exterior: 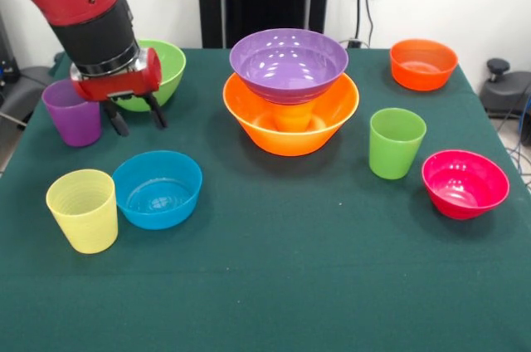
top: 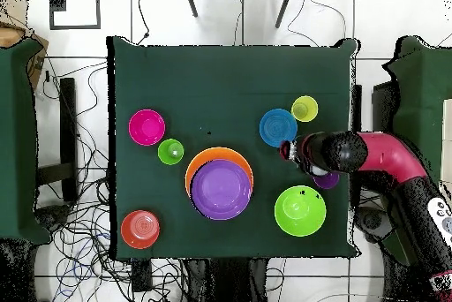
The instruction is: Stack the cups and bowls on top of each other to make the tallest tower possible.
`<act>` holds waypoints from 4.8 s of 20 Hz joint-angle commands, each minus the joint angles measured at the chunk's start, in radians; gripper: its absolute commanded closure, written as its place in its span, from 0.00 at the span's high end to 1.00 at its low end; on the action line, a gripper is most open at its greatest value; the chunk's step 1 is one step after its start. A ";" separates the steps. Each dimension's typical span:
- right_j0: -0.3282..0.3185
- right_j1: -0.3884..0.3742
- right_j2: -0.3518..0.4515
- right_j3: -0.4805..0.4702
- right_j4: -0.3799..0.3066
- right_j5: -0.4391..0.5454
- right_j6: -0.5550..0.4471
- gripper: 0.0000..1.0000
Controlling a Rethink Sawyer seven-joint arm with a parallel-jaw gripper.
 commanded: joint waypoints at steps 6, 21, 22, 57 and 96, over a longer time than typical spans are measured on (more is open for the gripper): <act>-0.073 -0.148 0.032 0.149 0.070 0.142 -0.379 1.00; -0.055 -0.182 0.029 0.135 0.063 0.180 -0.397 1.00; -0.052 -0.183 0.028 0.133 0.062 0.181 -0.394 1.00; -0.026 -0.088 0.031 -0.014 0.104 0.168 -0.348 1.00; -0.026 0.050 -0.013 -0.208 0.051 0.245 -0.583 1.00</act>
